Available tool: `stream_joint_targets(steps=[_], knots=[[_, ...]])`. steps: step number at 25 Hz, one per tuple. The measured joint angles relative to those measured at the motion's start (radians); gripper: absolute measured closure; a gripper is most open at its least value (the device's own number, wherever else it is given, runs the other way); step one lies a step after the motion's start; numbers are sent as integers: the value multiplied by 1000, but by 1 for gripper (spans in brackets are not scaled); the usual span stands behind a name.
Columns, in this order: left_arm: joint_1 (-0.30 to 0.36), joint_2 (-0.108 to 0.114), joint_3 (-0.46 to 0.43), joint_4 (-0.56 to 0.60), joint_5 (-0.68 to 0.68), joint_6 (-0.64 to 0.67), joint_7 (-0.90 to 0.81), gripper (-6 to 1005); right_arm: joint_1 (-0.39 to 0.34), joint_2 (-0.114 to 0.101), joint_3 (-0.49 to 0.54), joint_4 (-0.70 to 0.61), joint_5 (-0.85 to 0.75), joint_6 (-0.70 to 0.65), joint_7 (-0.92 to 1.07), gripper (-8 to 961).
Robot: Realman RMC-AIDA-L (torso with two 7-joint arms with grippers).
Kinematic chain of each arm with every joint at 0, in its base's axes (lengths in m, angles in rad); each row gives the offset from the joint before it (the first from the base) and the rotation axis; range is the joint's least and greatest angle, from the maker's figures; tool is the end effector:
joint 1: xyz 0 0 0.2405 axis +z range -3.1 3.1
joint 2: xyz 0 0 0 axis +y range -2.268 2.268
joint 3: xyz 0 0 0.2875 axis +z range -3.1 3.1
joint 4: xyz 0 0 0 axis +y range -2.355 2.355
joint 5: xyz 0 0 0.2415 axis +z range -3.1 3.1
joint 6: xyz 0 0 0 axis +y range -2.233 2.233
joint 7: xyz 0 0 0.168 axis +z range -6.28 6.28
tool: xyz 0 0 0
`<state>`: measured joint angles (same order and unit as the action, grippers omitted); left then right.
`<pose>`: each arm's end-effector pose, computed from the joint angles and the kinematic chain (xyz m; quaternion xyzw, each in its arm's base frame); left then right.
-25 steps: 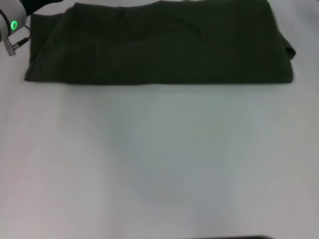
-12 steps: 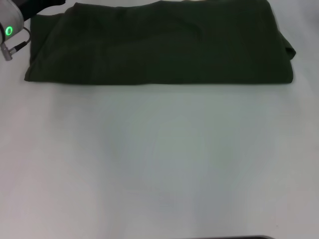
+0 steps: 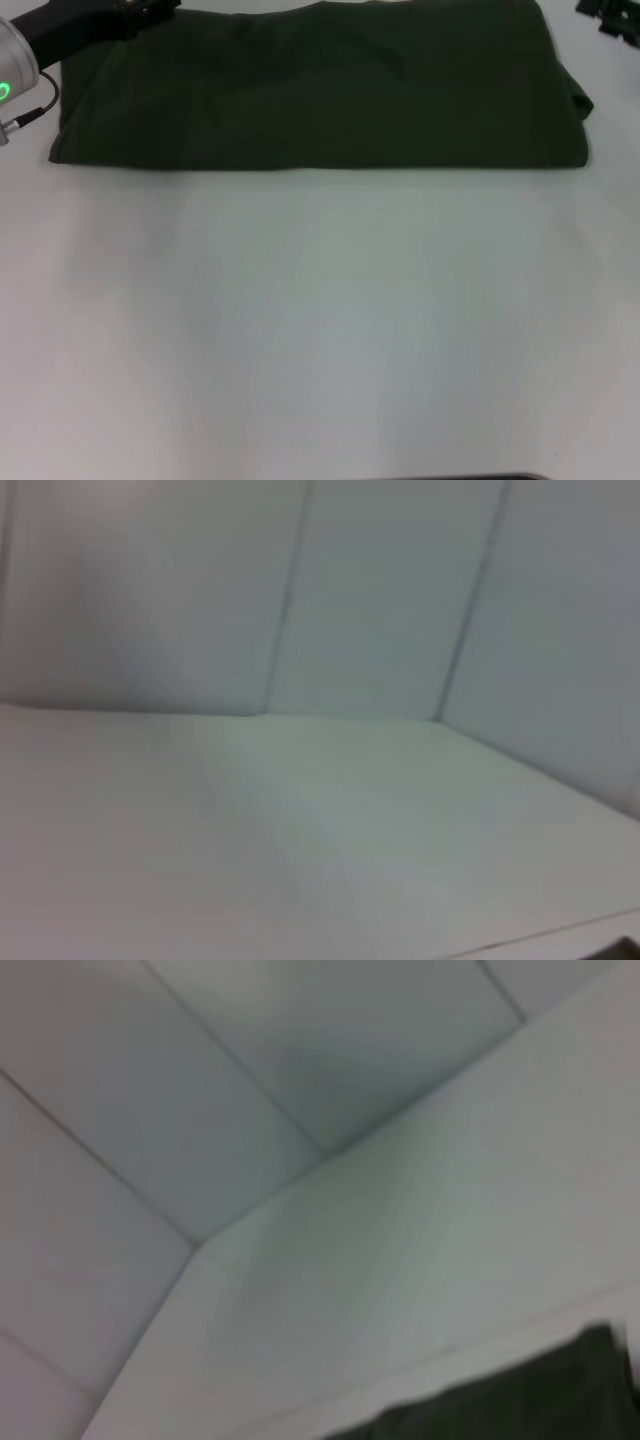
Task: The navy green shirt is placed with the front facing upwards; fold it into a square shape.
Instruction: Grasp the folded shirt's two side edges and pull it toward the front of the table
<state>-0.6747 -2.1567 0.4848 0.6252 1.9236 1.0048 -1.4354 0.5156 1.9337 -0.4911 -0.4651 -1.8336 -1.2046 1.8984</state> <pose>-0.2944 0.4784 -0.0209 -0.8297 -0.3229 -0.2629 0.3718 0.3840 0.4248 0.0510 -0.7074 0.5455 0.3461 0.2867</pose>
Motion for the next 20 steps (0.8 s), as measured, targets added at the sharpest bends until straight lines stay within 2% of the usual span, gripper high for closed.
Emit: stream_joint_targets(steps=[3,8,16,20], knots=[[36,0,14,47,2,96,-16,79,-26,-30,-53,-4,-23,-46,93,219],[93,-1,27,105,8,211,-43,79,-55,-54,-58,-29,-94,-126,222,219],[135,-2,27,114,13,216,-50,78,-84,-61,-61,-75,-156,-166,371,218],[140,-3,27,110,14,211,-47,78,-85,-51,-56,-69,-193,-134,381,218]])
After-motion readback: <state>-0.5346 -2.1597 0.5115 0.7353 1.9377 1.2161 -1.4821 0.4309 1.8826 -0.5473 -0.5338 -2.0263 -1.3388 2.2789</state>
